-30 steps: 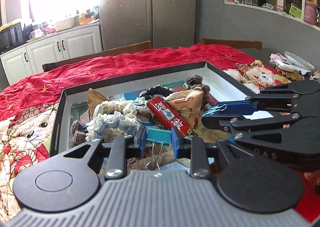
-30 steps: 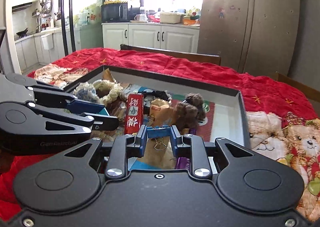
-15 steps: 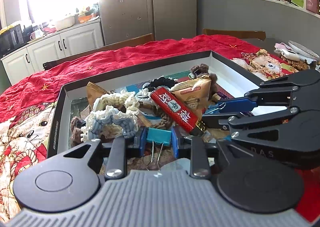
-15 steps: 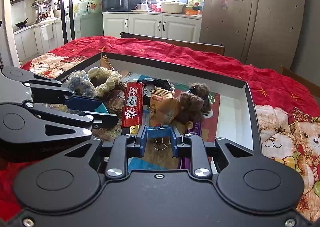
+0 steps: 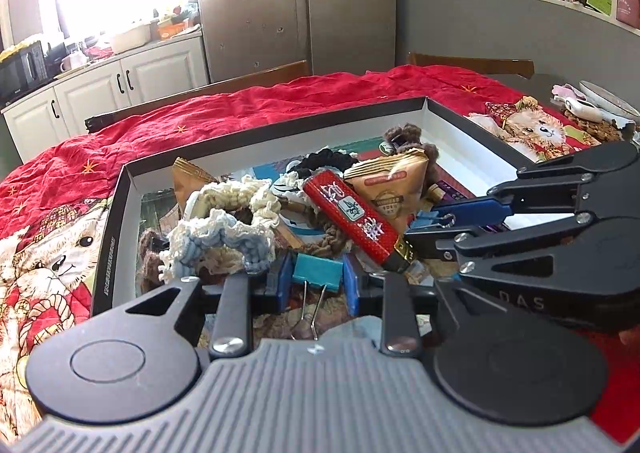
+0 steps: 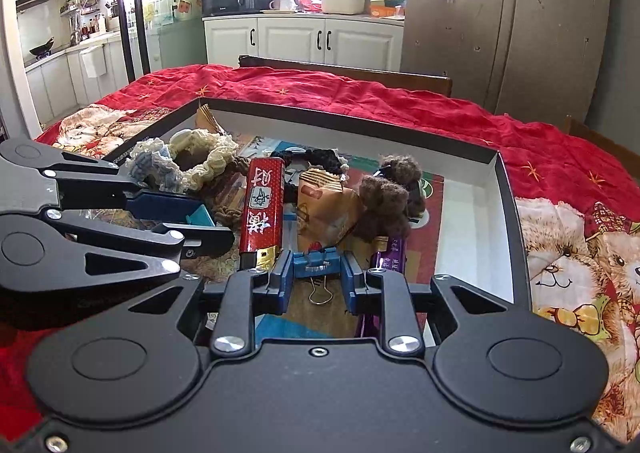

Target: Organize objects

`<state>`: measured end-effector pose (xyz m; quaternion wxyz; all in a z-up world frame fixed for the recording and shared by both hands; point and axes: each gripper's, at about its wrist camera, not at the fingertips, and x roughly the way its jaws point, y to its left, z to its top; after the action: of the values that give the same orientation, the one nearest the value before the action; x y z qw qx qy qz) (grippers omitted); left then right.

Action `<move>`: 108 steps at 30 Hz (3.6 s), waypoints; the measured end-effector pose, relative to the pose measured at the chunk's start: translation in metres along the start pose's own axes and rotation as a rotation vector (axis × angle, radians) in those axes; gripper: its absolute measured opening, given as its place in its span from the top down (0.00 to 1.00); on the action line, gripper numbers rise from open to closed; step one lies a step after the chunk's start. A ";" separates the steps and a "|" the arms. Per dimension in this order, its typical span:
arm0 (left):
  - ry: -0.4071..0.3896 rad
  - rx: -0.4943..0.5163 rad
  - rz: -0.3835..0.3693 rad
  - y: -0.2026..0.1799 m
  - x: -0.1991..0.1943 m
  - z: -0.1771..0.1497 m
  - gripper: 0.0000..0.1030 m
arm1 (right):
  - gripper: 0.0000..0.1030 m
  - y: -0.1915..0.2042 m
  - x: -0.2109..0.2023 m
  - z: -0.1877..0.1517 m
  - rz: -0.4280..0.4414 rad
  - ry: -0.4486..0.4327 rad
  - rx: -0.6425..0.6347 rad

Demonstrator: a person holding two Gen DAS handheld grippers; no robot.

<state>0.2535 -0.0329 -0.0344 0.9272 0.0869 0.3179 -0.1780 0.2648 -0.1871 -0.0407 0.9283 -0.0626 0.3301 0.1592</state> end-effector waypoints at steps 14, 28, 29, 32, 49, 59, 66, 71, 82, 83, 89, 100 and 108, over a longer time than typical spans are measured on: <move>-0.009 -0.015 -0.014 -0.002 -0.008 0.002 0.42 | 0.74 -0.006 -0.012 0.002 0.012 -0.047 0.033; -0.051 -0.055 -0.099 -0.007 -0.053 0.006 0.28 | 0.58 -0.006 -0.070 0.010 -0.006 -0.154 0.058; -0.056 -0.055 -0.092 -0.008 -0.058 0.005 0.26 | 0.58 -0.005 -0.074 0.009 -0.008 -0.160 0.056; -0.071 -0.048 -0.072 -0.011 -0.076 0.002 0.22 | 0.56 0.000 -0.092 0.008 -0.013 -0.179 0.053; -0.088 -0.205 0.079 -0.012 -0.160 -0.047 0.09 | 0.44 0.046 -0.175 -0.038 -0.039 -0.168 -0.001; -0.124 -0.208 0.137 -0.035 -0.192 -0.067 0.00 | 0.34 0.066 -0.209 -0.064 -0.056 -0.159 0.017; -0.096 -0.245 0.157 -0.041 -0.196 -0.079 0.00 | 0.26 0.060 -0.218 -0.084 -0.077 -0.144 0.074; -0.088 -0.262 0.180 -0.047 -0.197 -0.085 0.00 | 0.20 0.059 -0.222 -0.094 -0.090 -0.143 0.102; -0.081 -0.283 0.224 -0.051 -0.199 -0.093 0.00 | 0.13 0.053 -0.219 -0.114 -0.105 -0.122 0.187; -0.079 -0.286 0.226 -0.051 -0.198 -0.093 0.00 | 0.13 0.053 -0.218 -0.115 -0.106 -0.121 0.188; -0.069 -0.306 0.237 -0.051 -0.198 -0.098 0.00 | 0.10 0.056 -0.214 -0.118 -0.110 -0.107 0.176; -0.063 -0.306 0.243 -0.055 -0.196 -0.099 0.00 | 0.09 0.056 -0.208 -0.120 -0.107 -0.089 0.179; -0.049 -0.319 0.236 -0.055 -0.194 -0.100 0.00 | 0.08 0.058 -0.207 -0.121 -0.101 -0.085 0.177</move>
<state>0.0344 -0.0026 0.0047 0.9511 -0.0287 0.3071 -0.0177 0.0220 -0.2120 -0.0037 0.9503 0.0096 0.2994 0.0849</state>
